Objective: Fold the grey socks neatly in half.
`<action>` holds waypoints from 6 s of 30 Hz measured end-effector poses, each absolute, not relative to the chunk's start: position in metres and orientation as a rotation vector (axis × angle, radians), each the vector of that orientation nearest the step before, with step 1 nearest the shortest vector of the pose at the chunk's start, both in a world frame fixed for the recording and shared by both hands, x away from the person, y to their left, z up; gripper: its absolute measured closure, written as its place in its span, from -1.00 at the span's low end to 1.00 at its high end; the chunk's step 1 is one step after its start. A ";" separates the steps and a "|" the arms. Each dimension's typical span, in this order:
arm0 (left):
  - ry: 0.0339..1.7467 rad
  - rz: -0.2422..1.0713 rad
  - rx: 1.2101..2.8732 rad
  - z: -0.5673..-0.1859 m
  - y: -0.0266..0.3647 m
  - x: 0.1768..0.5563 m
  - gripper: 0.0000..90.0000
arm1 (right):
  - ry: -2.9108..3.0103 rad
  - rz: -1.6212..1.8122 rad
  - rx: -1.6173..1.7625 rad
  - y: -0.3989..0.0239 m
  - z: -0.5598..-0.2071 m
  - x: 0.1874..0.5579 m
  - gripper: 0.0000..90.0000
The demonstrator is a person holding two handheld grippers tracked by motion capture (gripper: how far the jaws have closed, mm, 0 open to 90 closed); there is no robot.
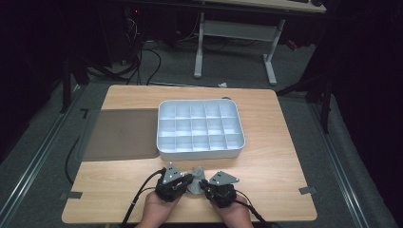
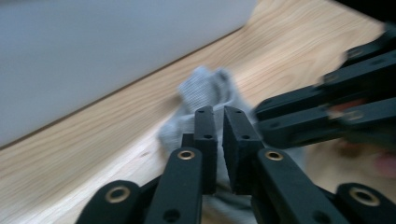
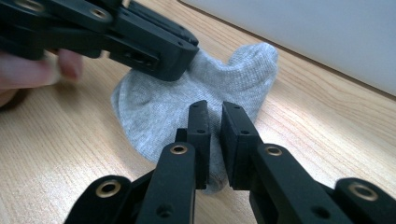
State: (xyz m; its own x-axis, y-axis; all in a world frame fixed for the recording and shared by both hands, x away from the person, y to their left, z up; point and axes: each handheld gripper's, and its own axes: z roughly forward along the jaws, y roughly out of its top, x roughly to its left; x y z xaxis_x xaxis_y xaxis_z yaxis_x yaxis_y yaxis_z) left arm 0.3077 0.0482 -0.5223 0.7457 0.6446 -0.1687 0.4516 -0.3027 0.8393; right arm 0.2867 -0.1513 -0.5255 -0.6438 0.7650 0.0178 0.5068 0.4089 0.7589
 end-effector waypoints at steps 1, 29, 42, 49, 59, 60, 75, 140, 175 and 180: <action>0.820 0.248 1.954 -0.521 0.046 0.305 0.84 | 2.337 1.087 1.101 -0.151 -0.526 0.287 0.85; 0.866 0.256 2.032 -0.532 0.048 0.304 0.92 | 2.333 1.112 1.101 -0.152 -0.517 0.284 0.69; 0.860 0.259 2.036 -0.532 0.047 0.304 0.92 | 2.317 1.125 1.277 -0.161 -0.521 0.288 0.28; 0.857 0.256 2.035 -0.532 0.047 0.304 0.91 | 2.360 1.146 1.317 -0.159 -0.528 0.292 0.45; 0.842 0.235 2.028 -0.529 0.041 0.299 0.75 | 2.367 1.153 1.282 -0.156 -0.528 0.291 0.66; 0.856 0.231 2.031 -0.530 0.043 0.300 0.78 | 2.367 1.151 1.275 -0.156 -0.528 0.291 0.68; 0.860 0.267 2.036 -0.532 0.044 0.298 0.85 | 2.347 1.180 1.241 -0.158 -0.522 0.286 0.79; 0.861 0.271 2.042 -0.532 0.043 0.298 0.86 | 2.350 1.089 1.132 -0.138 -0.509 0.288 1.00; 0.976 0.104 1.943 -0.531 0.082 0.296 0.49 | 2.339 1.105 1.150 -0.149 -0.515 0.281 0.99; 0.971 0.099 1.950 -0.533 0.076 0.297 0.58 | 2.342 1.111 1.152 -0.149 -0.515 0.282 0.98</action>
